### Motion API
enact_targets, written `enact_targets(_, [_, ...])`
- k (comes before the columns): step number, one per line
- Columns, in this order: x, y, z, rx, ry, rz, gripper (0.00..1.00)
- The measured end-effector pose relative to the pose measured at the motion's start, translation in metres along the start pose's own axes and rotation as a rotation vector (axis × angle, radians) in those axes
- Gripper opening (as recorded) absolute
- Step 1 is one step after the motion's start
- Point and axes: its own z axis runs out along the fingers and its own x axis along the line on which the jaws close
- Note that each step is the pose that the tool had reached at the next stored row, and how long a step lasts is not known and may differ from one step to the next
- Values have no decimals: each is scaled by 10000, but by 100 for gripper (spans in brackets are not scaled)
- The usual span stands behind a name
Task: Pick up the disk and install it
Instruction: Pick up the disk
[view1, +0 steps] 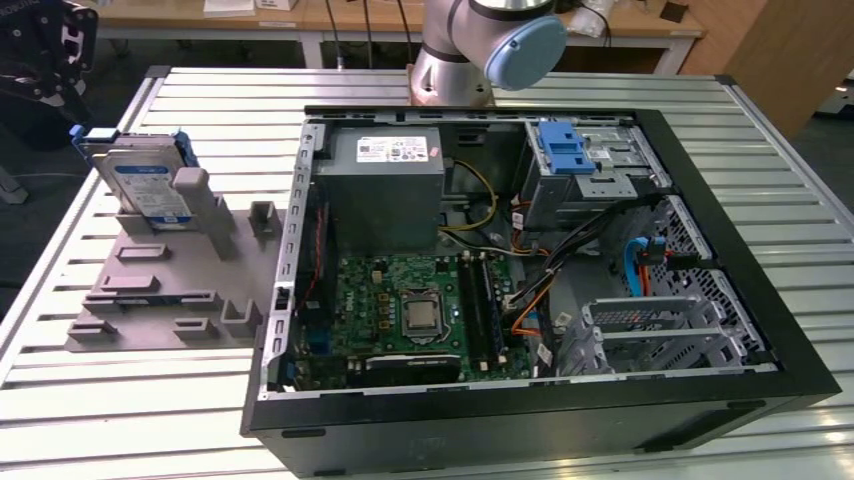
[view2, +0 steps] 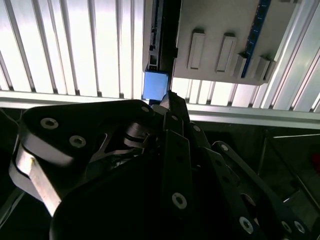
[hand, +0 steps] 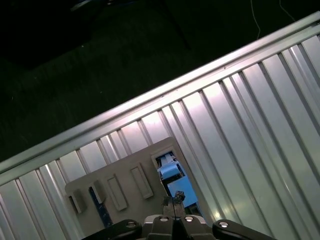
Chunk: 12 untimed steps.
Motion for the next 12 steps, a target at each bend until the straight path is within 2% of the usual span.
enact_targets(5, [0,0,0,4,3,-255,11])
enact_targets(12, [0,0,0,-7,-9,-1267,11])
